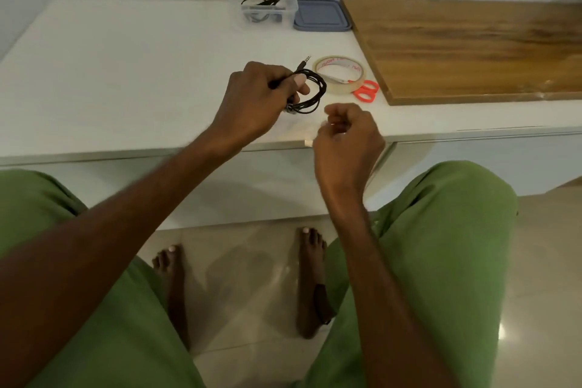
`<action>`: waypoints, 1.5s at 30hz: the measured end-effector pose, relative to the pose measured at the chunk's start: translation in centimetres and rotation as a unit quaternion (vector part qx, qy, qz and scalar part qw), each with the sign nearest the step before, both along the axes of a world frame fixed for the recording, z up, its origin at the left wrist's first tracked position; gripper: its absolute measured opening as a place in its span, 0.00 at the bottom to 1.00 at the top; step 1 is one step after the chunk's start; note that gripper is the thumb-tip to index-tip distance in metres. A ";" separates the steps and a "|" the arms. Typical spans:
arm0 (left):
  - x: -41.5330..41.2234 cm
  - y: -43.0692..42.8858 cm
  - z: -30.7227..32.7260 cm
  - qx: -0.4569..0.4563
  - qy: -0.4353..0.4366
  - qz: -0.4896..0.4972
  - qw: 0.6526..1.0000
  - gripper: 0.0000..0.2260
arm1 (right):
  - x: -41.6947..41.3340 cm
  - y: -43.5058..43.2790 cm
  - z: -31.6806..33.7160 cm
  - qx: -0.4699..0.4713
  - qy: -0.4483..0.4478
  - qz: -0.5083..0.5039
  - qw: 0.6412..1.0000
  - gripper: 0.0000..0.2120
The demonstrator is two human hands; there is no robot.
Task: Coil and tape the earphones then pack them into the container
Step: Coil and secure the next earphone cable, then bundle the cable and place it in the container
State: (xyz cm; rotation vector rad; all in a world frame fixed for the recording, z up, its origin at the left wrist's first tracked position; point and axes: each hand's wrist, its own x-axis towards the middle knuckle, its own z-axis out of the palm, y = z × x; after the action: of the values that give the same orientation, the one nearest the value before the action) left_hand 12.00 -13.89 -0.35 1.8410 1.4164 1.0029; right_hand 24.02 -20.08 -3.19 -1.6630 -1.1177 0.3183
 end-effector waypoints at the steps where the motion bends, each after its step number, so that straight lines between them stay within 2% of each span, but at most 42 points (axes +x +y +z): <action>1: 0.0 -0.1 0.1 0.009 0.003 0.008 1.000 0.11 | -0.2 -0.7 -0.6 0.003 -0.038 0.037 0.999 0.16; 4: -0.4 -0.2 0.5 0.011 0.004 0.009 1.000 0.12 | -0.2 -1.9 -2.1 -0.007 -0.171 0.132 0.976 0.25; 6: -0.6 -0.3 0.5 0.007 0.015 0.001 1.000 0.12 | -0.1 -2.0 -2.6 -0.023 -0.241 0.150 0.959 0.28; 8: -0.7 -0.5 0.4 0.005 0.027 -0.011 1.000 0.11 | -0.2 -1.8 -2.8 -0.019 -0.268 0.137 0.953 0.28; 13: -0.8 -0.9 0.1 0.005 0.048 -0.027 0.998 0.12 | 0.1 -1.6 -2.8 0.066 -0.227 0.087 0.968 0.15; 16: -0.9 -0.9 0.0 -0.001 0.043 -0.022 0.999 0.12 | 0.4 -1.5 -2.8 0.097 -0.202 0.097 0.970 0.08; 21: -0.8 -0.7 -0.1 -0.011 0.042 -0.022 0.999 0.11 | 1.4 -1.2 -2.9 0.113 -0.185 0.116 0.969 0.06; 25: -1.1 -0.3 0.1 -0.033 0.039 -0.022 0.998 0.12 | 1.9 -1.0 -2.5 0.089 -0.162 0.132 0.974 0.05; 28: -1.4 0.1 0.3 -0.046 0.044 -0.023 0.998 0.11 | 1.9 -0.9 -1.0 0.057 -0.079 0.106 0.990 0.03; 32: -2.1 0.5 0.6 -0.072 0.018 -0.019 0.997 0.11 | 2.0 0.4 2.6 0.045 0.102 0.054 0.992 0.01; 33: -2.2 0.6 0.8 -0.080 0.002 -0.017 0.997 0.10 | 2.0 0.9 3.6 0.041 0.176 0.059 0.982 0.01; 35: -2.5 0.7 1.1 -0.081 -0.029 -0.003 0.996 0.10 | 1.8 2.1 5.1 0.004 0.342 0.082 0.936 0.02; 37: -2.7 0.8 1.3 -0.054 -0.049 0.032 0.997 0.10 | 0.9 3.1 6.0 -0.063 0.444 0.105 0.888 0.03; 40: -2.9 0.7 1.7 0.006 -0.050 0.094 0.994 0.10 | -1.1 4.0 6.4 -0.121 0.475 0.129 0.862 0.01; 45: -3.5 0.9 2.0 0.067 -0.022 0.148 0.986 0.10 | -4.2 5.0 5.9 -0.121 0.470 0.102 0.868 0.01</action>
State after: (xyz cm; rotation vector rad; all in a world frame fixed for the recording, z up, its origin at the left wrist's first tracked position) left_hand 8.48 -13.01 1.66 1.7195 1.6650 1.3055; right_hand 19.87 -15.07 2.75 -1.3033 -0.4976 1.2929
